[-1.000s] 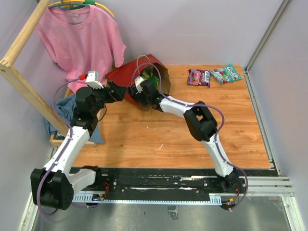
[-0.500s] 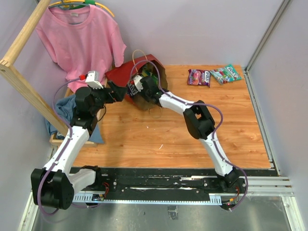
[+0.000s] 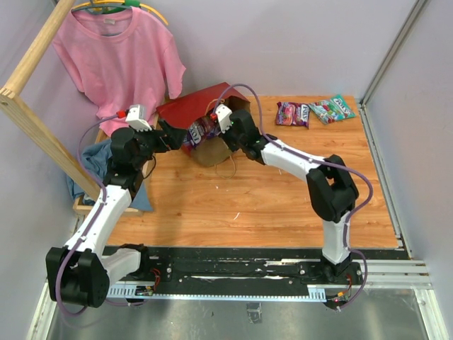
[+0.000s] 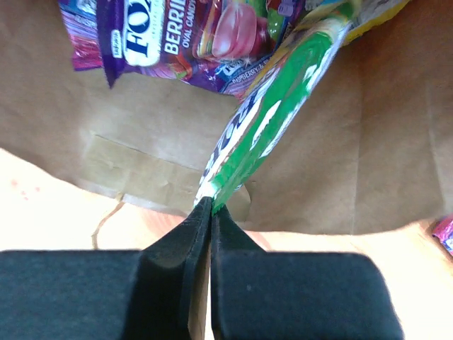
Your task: Take the snacks out of the paper bag
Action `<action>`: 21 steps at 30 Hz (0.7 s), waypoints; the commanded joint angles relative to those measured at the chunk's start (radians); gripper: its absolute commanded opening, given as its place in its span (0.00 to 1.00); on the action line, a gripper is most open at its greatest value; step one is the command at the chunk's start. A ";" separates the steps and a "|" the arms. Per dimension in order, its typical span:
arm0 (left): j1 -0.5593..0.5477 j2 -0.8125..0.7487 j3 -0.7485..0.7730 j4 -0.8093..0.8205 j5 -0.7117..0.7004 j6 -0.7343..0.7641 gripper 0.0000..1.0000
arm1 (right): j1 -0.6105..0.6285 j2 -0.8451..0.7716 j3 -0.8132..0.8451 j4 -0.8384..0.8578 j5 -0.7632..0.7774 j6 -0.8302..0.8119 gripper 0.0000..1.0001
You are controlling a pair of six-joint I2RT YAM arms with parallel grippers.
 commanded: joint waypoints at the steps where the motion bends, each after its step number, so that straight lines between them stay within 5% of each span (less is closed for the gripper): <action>1: 0.015 -0.001 0.017 0.014 0.010 0.006 1.00 | 0.003 -0.124 -0.062 0.067 -0.056 0.058 0.01; 21: 0.026 -0.056 0.011 -0.011 -0.001 0.011 1.00 | -0.031 -0.627 -0.422 0.023 -0.038 0.174 0.01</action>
